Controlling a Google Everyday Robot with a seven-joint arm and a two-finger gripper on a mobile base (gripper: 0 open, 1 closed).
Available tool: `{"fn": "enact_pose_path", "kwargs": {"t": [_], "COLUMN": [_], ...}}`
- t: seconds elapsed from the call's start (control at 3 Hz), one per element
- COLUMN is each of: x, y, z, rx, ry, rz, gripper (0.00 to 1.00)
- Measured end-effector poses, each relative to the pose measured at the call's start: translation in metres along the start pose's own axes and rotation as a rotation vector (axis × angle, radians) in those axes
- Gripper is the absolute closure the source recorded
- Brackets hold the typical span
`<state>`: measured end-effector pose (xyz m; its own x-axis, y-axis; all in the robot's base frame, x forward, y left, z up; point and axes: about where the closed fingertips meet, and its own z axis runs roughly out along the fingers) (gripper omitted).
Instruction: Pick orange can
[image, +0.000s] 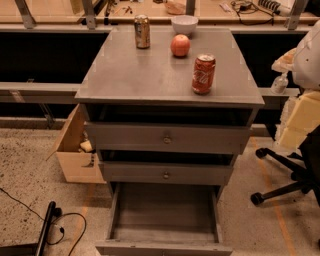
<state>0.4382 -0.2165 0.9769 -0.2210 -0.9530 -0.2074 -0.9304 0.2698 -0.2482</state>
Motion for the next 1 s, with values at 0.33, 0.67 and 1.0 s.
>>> {"fn": "enact_pose_path", "kwargs": {"t": [0.33,0.67,1.0], "x": [0.0,-0.032,-0.076], "y": [0.0,-0.029,-0.079], "z": [0.0,0.013,0.031], "rx": [0.0,0.042,0.094], "ry": [0.0,-0.163,-0.37], "rz": [0.0,0.044,0.127], "gripper": [0.0,0.0,0.0]}}
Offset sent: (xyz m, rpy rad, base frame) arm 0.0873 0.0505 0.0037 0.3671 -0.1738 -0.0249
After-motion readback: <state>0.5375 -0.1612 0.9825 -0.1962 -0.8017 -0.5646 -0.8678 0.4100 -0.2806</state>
